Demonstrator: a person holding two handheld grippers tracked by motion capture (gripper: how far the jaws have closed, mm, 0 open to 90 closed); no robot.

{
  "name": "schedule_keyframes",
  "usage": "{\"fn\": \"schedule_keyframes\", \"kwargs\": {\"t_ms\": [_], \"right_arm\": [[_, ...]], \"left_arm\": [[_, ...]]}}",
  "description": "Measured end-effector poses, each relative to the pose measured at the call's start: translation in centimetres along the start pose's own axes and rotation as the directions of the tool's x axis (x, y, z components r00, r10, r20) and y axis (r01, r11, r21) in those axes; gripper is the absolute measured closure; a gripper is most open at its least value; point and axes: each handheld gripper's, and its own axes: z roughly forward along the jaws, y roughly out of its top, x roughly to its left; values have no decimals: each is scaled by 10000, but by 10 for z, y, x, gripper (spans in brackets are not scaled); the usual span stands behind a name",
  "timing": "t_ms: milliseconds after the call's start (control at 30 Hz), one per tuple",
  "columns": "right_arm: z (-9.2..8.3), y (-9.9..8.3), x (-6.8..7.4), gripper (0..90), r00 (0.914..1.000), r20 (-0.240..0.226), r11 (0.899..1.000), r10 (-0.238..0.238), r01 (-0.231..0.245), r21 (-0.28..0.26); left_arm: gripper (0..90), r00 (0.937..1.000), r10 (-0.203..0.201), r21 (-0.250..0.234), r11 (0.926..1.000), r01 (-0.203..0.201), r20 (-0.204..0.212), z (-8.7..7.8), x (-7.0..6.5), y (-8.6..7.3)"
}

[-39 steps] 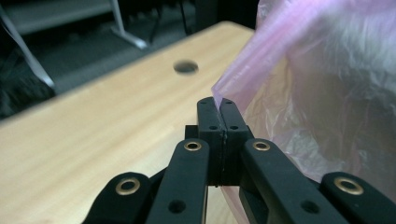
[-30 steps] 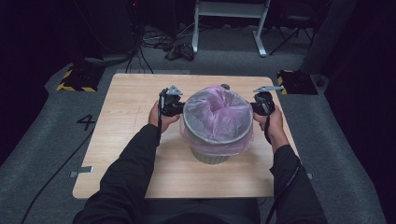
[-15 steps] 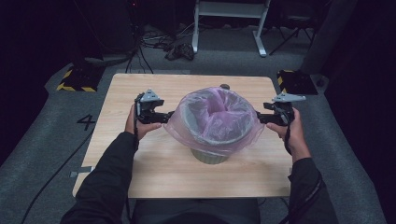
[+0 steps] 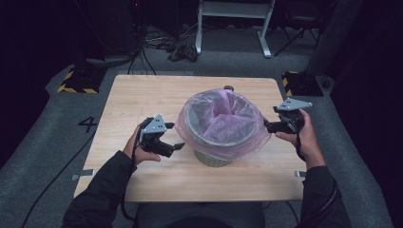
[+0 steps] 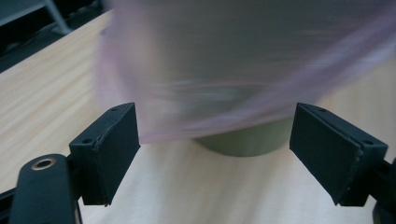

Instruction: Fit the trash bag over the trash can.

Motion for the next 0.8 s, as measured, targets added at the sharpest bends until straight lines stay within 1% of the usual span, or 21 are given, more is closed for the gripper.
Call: {"fn": "schedule_keyframes", "kwargs": {"t_ms": [67,100,133,167,200,233,267,300,333,400,433,467,533,567,600,633,667,733,800], "right_arm": [[-1,-1,5,266,9998,-139,9999,-161,162,55],[-1,-3,7,293,9994,-313,9998,-155,157,75],[0,-4,9,339,9987,-482,9999,-152,153,23],[0,-6,10,396,9979,-650,10000,-56,55,-27],[0,-7,11,453,9959,-908,10000,15,-24,-95],[1,-9,12,510,9935,-1139,9999,7,-22,-127],[1,-11,14,541,9908,-1351,9999,-17,-4,-156],[1,-12,16,581,9890,-1477,9998,-34,4,-202],[1,-14,17,624,9871,-1600,9997,-68,27,-260],[1,-17,20,686,9846,-1745,9995,-86,30,-324],[1,-18,20,719,9837,-1797,9992,-117,47,-394],[0,-20,21,748,9828,-1846,9991,-69,-8,-419],[-2,-23,22,789,9811,-1934,9986,-34,-69,-527],[-2,-23,22,789,9811,-1934,9986,-34,-69,-527],[-3,-26,22,823,9792,-2027,9981,106,-226,-572],[-3,-27,23,838,9783,-2063,9978,164,-294,-602],[-4,-29,23,851,9768,-2128,9973,225,-367,-631],[-3,-33,24,861,9723,-2309,9964,367,-532,-658],[-3,-38,26,861,9714,-2336,9961,429,-595,-645]], "left_arm": [[156,9997,204,-3,9998,-204,-121,5,-10,1],[160,9994,311,-24,9995,-311,-165,6,-13,2],[171,9986,397,-53,9992,-399,-360,8,-15,5],[193,9975,555,-115,9984,-561,-449,9,-17,6],[245,9953,750,-162,9970,-762,-607,10,-17,8],[308,9929,781,-258,9964,-807,-893,11,-17,9],[367,9914,780,-250,9964,-810,-1049,12,-17,10],[448,9897,868,-229,9957,-900,-1135,13,-15,11],[524,9864,943,-219,9949,-981,-1349,14,-15,11],[675,9844,1141,-155,9930,-1172,-1337,14,-13,10],[737,9824,1225,-131,9920,-1256,-1409,14,-13,9],[804,9826,1270,-116,9915,-1297,-1352,14,-13,8],[891,9817,1362,-129,9902,-1391,-1334,14,-12,7],[900,9817,1362,-129,9902,-1391,-1334,14,-12,7],[900,9818,1452,-34,9892,-1467,-1222,14,-12,5],[900,9808,1530,64,9881,-1534,-1210,15,-12,5],[900,9816,1537,130,9881,-1533,-1134,15,-13,3],[900,9810,1589,198,9873,-1577,-1117,16,-14,1],[900,9828,1566,162,9877,-1557,-982,16,-15,-1]]}}
